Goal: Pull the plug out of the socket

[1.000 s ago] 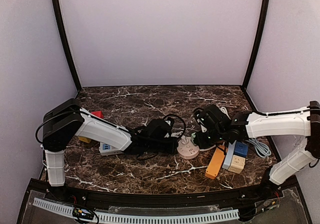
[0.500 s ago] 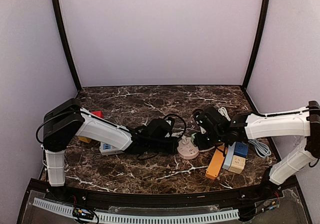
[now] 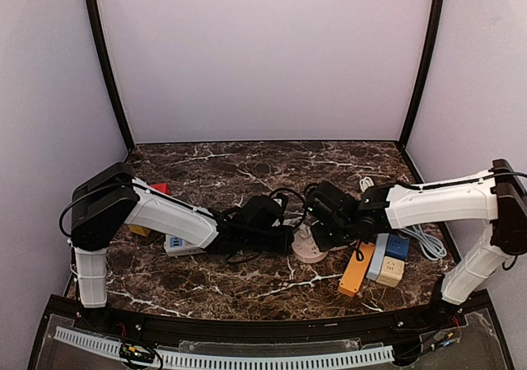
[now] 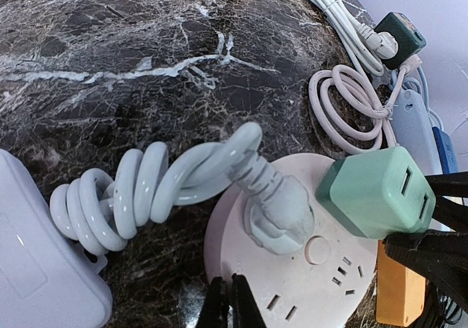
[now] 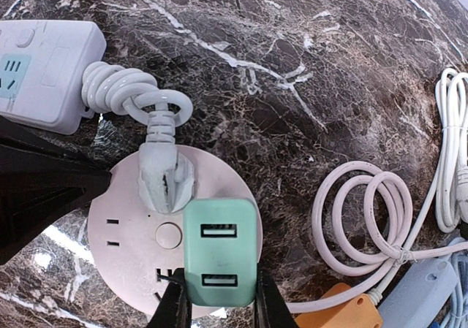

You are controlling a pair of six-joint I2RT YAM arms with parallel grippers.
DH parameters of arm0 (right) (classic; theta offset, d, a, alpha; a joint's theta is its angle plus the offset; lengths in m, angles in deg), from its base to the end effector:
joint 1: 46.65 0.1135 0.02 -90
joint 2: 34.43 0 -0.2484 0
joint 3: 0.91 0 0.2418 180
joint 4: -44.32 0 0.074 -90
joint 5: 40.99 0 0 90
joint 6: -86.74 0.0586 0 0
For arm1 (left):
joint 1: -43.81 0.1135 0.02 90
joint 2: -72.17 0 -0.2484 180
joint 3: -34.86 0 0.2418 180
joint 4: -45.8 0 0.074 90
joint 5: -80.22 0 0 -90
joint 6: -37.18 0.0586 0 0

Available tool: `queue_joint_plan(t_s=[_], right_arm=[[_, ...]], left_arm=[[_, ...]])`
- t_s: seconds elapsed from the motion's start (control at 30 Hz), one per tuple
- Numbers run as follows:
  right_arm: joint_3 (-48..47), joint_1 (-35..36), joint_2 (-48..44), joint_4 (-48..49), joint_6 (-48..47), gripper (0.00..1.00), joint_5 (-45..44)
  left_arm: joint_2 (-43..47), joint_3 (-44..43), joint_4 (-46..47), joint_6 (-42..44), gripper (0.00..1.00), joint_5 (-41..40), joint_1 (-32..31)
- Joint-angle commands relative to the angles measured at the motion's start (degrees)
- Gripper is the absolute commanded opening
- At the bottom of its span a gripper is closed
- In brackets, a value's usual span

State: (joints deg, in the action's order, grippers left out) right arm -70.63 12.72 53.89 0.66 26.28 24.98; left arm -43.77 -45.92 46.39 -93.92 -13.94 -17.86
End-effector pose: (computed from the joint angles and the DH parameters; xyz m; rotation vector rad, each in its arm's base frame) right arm 0.1740 0.2471 0.1718 -0.5185 2.4589 0.0527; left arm 0.2104 -0.3812 0.1225 0.3724 2.3013 -0.9039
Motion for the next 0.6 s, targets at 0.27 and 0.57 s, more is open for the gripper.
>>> queue_joint_plan(t_s=[0.27,0.57], right_arm=[[-2.87,3.37,-1.00,9.18,2.02,0.00,7.60],[2.30,0.16,-8.27,13.83,3.92,0.00,11.89]], left_arm=[[-4.30,0.46,-5.45,0.95,0.01,2.05,-1.22],[-4.59,0.38,-5.56,1.01,0.01,1.96,-1.17]])
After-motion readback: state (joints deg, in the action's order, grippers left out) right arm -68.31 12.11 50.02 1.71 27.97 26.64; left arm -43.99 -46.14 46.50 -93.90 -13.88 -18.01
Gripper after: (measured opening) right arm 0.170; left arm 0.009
